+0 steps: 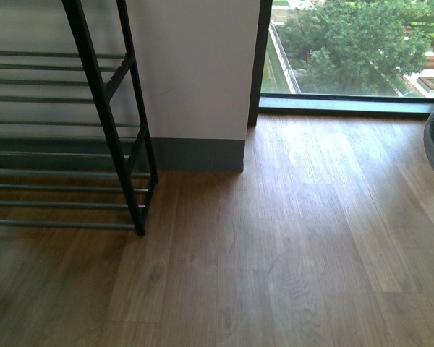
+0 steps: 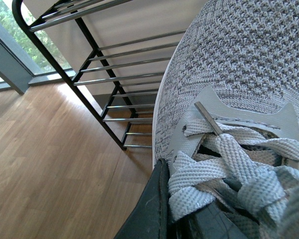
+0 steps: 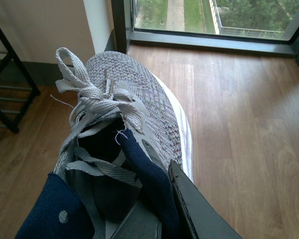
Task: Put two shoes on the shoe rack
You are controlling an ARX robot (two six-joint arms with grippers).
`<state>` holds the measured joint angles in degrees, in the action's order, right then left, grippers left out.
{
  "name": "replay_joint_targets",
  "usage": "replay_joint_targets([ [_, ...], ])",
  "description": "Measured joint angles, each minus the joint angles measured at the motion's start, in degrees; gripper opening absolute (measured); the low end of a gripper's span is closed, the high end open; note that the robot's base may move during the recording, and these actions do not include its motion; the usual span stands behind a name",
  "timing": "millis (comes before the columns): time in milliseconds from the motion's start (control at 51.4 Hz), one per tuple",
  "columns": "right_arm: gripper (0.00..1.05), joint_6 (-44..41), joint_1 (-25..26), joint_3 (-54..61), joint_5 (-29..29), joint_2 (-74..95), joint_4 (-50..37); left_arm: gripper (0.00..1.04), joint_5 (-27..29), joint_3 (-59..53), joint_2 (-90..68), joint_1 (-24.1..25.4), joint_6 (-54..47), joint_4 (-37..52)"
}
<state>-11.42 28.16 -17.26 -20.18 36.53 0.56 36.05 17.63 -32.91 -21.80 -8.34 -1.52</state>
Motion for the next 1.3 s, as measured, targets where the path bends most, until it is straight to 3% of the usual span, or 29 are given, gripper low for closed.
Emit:
replay_joint_targets([
  [1303, 0.01, 0.02, 0.0, 0.04, 0.02, -0.04, 0.0, 0.02, 0.0, 0.0, -0.07, 0.04, 0.0, 0.0],
])
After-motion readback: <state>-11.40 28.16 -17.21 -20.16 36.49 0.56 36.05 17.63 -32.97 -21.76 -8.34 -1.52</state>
